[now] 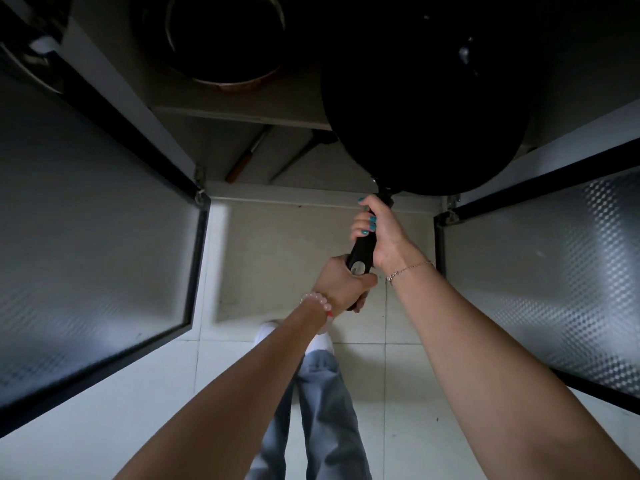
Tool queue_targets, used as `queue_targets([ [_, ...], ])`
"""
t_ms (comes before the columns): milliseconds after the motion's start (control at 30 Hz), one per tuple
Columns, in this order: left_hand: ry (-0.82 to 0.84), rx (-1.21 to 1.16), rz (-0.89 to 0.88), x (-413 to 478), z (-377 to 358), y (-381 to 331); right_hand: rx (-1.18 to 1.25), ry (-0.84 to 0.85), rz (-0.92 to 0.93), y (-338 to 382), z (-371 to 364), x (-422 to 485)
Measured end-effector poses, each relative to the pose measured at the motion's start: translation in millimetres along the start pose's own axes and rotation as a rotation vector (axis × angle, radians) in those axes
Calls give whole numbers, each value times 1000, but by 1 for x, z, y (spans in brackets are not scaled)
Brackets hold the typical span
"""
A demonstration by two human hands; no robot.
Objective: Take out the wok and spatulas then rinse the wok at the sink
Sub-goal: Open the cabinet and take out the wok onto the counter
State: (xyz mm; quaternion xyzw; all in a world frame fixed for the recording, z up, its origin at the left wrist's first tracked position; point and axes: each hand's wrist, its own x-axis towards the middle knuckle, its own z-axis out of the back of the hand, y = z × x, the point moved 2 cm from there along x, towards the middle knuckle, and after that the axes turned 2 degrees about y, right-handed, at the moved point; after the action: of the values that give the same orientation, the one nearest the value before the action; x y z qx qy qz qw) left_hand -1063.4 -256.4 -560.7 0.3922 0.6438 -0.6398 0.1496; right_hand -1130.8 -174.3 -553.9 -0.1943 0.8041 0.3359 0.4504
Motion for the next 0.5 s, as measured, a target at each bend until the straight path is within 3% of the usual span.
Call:
queue_targets([
  [300,-3,-13,66,-40,-20,31,-88,-1,22,-38,34,-29],
  [500,-149,18,47,-87,-50,60,-149,-1,0,-69,65,-60],
])
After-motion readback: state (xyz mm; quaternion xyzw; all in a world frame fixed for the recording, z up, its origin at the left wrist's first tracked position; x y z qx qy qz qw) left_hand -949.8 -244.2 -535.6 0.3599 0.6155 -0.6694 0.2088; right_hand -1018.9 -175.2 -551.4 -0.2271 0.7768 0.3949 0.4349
